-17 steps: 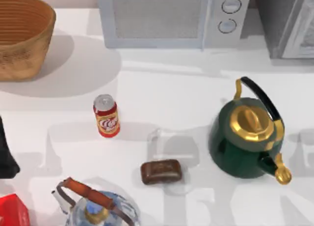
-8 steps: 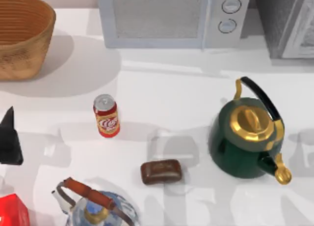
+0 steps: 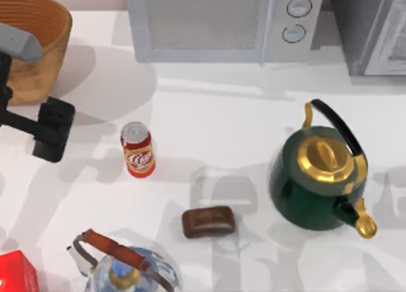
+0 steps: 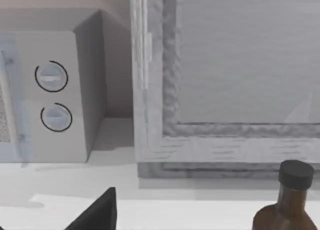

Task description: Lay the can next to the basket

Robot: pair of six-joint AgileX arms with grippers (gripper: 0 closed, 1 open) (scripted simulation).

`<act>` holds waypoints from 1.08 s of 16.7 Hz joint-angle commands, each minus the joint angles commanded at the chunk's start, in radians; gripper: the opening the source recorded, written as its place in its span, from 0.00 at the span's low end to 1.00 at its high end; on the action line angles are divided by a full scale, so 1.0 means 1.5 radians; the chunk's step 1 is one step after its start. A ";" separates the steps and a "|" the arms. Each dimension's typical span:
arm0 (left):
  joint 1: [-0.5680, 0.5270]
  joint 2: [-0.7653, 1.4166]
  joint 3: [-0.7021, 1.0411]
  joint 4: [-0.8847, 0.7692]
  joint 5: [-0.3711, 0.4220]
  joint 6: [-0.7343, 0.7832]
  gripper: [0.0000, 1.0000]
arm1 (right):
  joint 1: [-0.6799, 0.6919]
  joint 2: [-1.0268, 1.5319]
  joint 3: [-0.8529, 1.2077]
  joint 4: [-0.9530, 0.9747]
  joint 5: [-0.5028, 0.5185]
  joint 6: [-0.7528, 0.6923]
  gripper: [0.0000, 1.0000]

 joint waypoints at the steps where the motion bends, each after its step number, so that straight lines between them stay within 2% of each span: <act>1: -0.013 0.061 0.052 -0.037 0.000 0.011 1.00 | 0.000 0.000 0.000 0.000 0.000 0.000 1.00; 10: -0.115 0.526 0.451 -0.324 -0.002 0.090 1.00 | 0.000 0.000 0.000 0.000 0.000 0.000 1.00; 14: -0.141 0.648 0.555 -0.400 -0.001 0.110 1.00 | 0.000 0.000 0.000 0.000 0.000 0.000 1.00; 18: -0.148 0.684 0.586 -0.423 -0.001 0.115 1.00 | 0.000 0.000 0.000 0.000 0.000 0.000 1.00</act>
